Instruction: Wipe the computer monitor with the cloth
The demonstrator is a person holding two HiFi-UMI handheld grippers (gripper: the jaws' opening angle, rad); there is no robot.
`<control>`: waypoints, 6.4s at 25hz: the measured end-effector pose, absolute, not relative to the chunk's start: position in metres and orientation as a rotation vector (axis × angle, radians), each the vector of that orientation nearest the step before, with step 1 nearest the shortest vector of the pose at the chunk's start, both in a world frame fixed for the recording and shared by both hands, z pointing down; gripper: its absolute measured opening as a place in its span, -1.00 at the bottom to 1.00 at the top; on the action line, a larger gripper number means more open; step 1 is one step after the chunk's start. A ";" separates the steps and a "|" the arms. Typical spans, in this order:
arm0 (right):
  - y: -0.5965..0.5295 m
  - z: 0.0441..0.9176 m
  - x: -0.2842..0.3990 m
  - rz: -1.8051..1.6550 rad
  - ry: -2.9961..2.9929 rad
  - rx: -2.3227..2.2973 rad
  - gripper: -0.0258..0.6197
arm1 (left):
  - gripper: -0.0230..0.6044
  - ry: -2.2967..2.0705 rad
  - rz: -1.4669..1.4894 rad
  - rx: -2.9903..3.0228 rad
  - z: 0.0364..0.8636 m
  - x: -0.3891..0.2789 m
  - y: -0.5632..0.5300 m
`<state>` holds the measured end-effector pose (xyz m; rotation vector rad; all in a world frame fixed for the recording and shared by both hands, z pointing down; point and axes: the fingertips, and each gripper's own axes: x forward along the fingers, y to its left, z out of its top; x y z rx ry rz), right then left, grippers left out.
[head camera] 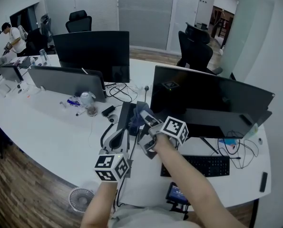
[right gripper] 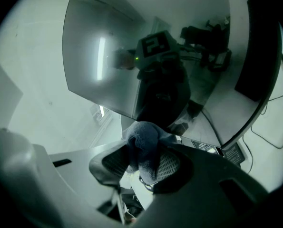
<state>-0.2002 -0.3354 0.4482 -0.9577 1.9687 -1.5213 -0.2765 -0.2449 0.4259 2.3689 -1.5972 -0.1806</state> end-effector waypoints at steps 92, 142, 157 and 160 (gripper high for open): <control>-0.353 0.254 -0.194 -1.161 2.210 -0.708 -0.53 | -0.90 -1.637 -0.192 2.453 0.377 -0.255 -0.235; -0.230 0.340 -0.050 -0.515 2.418 -0.894 -0.53 | -0.90 -1.377 -0.176 2.534 0.404 -0.190 -0.198; -0.175 0.439 -0.043 -0.484 2.514 -1.402 -0.53 | -0.90 -1.310 -0.100 2.575 0.435 -0.158 -0.179; -0.167 0.452 -0.042 -0.489 2.486 -1.484 -0.53 | -0.90 -1.311 -0.075 2.602 0.439 -0.153 -0.173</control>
